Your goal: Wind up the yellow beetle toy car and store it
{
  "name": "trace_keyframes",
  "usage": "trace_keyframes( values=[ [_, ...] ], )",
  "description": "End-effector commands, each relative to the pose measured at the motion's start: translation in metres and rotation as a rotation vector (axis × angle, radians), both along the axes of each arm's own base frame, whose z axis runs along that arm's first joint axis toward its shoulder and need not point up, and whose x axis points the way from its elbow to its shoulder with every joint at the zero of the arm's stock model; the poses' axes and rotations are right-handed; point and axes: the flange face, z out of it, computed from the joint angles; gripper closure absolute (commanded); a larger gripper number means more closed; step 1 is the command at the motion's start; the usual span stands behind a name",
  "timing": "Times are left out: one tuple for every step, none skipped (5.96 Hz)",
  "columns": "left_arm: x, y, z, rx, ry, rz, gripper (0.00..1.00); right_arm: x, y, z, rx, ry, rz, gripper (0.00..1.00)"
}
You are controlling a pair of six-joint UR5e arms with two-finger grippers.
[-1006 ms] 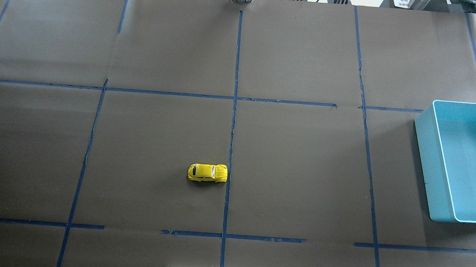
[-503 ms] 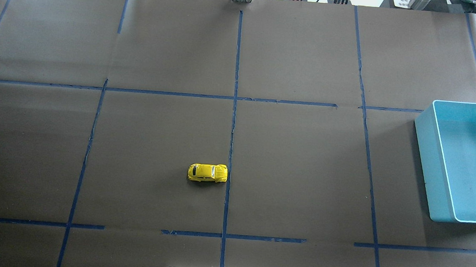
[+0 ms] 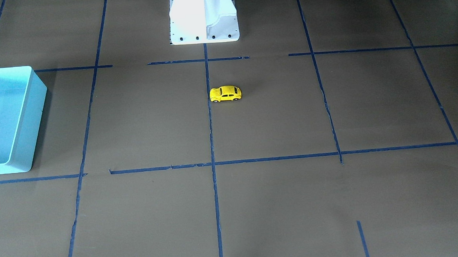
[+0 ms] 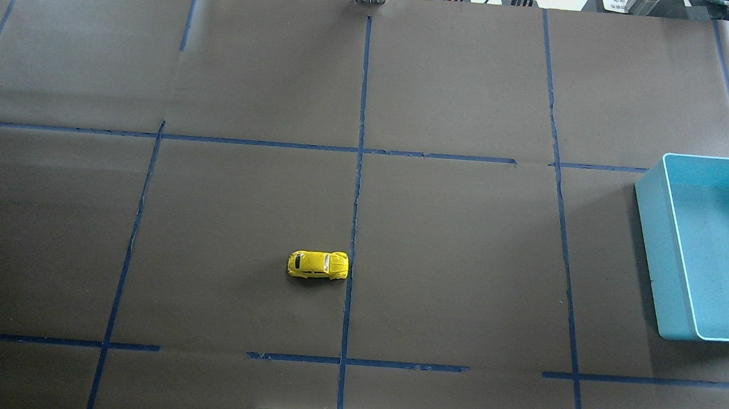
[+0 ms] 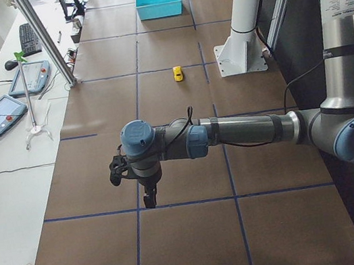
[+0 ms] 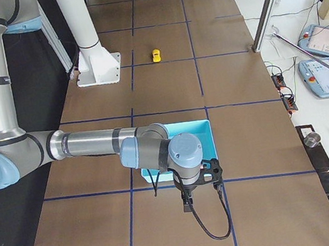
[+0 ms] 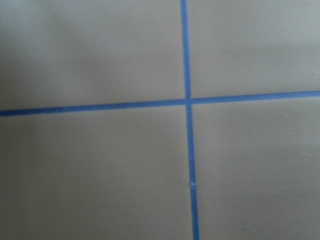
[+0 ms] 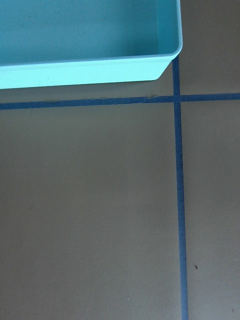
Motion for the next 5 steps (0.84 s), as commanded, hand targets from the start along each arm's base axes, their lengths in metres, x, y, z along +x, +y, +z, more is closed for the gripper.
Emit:
trace_keyframes(
  values=[
    [0.062,-0.012,-0.054,0.106,0.008,0.121,0.0,0.0,0.0,0.001,-0.002,0.0,0.001,0.0],
    [0.097,-0.016,-0.088,0.176,0.018,0.189,0.0,0.0,0.001,0.002,-0.004,-0.001,0.001,0.0],
    [0.147,-0.023,-0.135,0.268,0.038,0.28,0.0,0.0,0.001,0.002,-0.005,-0.001,0.001,0.0],
    [0.193,-0.036,-0.179,0.355,0.058,0.354,0.0,0.0,0.001,0.002,-0.004,-0.001,0.001,0.0],
    [0.233,-0.043,-0.219,0.424,0.084,0.412,0.0,0.0,0.001,0.002,-0.005,-0.001,0.001,0.0]
  ],
)
